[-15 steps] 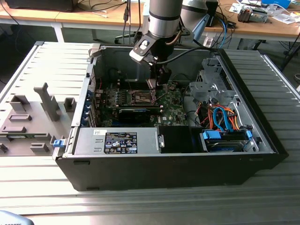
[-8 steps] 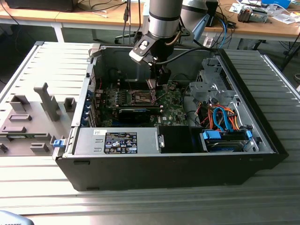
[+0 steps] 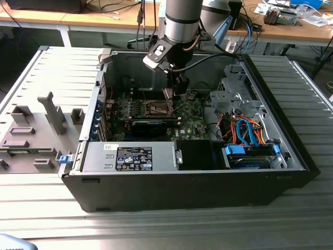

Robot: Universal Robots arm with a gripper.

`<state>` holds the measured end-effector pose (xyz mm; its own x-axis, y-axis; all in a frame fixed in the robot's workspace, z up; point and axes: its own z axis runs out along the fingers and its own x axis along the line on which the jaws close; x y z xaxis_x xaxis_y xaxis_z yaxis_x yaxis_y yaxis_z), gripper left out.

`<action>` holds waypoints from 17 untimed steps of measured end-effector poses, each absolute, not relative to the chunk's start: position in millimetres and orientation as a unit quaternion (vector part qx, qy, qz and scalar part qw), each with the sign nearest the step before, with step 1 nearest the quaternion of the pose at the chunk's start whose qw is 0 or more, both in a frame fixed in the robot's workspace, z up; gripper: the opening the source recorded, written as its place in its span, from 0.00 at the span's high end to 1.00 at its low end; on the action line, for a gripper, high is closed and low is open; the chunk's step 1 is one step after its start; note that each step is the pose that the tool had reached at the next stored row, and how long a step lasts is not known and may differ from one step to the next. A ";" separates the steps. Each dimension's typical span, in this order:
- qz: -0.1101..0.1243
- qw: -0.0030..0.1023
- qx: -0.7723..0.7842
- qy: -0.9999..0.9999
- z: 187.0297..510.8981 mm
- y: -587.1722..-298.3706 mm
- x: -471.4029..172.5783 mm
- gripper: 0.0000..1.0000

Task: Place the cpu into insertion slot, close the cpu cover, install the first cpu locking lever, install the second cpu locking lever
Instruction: 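Place the cpu into insertion slot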

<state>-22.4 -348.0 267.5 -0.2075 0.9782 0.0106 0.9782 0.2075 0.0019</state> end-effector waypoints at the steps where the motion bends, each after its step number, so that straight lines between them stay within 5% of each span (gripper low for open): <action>1: -0.004 0.004 -0.630 -0.777 267.4 -348.0 -22.5 0.45; 17: -0.004 0.003 -0.638 -0.770 265.7 -348.1 -22.5 0.45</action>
